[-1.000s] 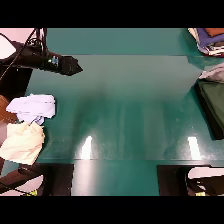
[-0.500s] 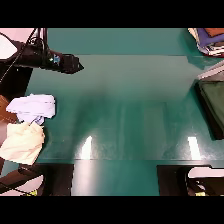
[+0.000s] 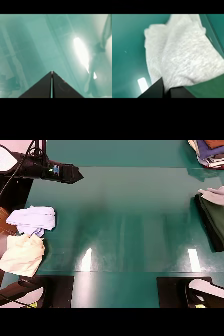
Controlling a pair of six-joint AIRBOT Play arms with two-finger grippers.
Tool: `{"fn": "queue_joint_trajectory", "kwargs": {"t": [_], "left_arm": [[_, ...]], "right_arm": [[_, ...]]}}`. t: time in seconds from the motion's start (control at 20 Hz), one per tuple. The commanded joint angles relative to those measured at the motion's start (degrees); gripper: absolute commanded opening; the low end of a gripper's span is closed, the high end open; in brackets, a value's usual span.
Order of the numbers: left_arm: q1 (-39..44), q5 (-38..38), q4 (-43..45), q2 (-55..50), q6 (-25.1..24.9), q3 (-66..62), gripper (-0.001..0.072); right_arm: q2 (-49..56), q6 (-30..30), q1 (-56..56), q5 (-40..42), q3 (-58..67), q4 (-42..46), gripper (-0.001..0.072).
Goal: Fold the shirts.
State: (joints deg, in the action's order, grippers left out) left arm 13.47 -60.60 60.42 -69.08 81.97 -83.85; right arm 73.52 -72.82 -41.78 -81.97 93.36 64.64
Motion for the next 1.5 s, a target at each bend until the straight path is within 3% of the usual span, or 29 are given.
{"fn": "queue_joint_trajectory", "kwargs": {"t": [0.0,0.1,0.2,0.25,0.3,0.6,0.75,0.95,1.05,1.45], "left_arm": [[0.0,0.2,0.0,0.0,-1.4,0.0,0.0023],[0.0,0.2,0.0,0.0,-1.4,0.0,0.0023],[0.0,0.2,0.0,0.0,-1.5,0.0,0.0023],[0.0,0.1,0.0,0.0,-1.5,0.0,0.0023],[0.0,0.1,0.0,0.0,-1.4,0.0,0.0023],[0.0,1.7,0.0,0.0,-1.4,0.0,0.0023],[0.0,1.7,-0.1,0.0,-1.4,0.0,0.0023],[0.0,1.7,0.0,0.0,-1.4,0.0,0.0023],[0.0,1.6,-0.1,0.0,-1.4,0.0,0.0023],[0.0,1.7,-0.1,0.0,-1.4,0.0,0.0023]], "right_arm": [[-5.4,0.0,-4.3,-0.5,-8.9,4.5,0.0021],[-7.5,0.0,-6.5,-0.5,-13.1,4.5,0.0052],[-9.0,0.0,-8.0,-0.5,-16.0,4.5,0.0165],[-9.3,0.0,-8.4,-0.5,-16.9,4.5,0.0379],[-9.4,-0.3,-8.3,-0.5,-16.9,4.3,0.0496],[-9.4,-2.3,4.3,-0.6,-10.1,3.8,0.0498],[-9.4,-2.8,17.9,-0.4,-7.1,3.9,0.0494],[-9.4,-2.7,37.2,4.5,-6.4,4.2,0.0387],[-9.4,-2.5,44.5,7.0,-6.4,4.6,0.0038],[-9.4,-2.3,53.9,7.9,-6.4,4.5,0.0015]]}}
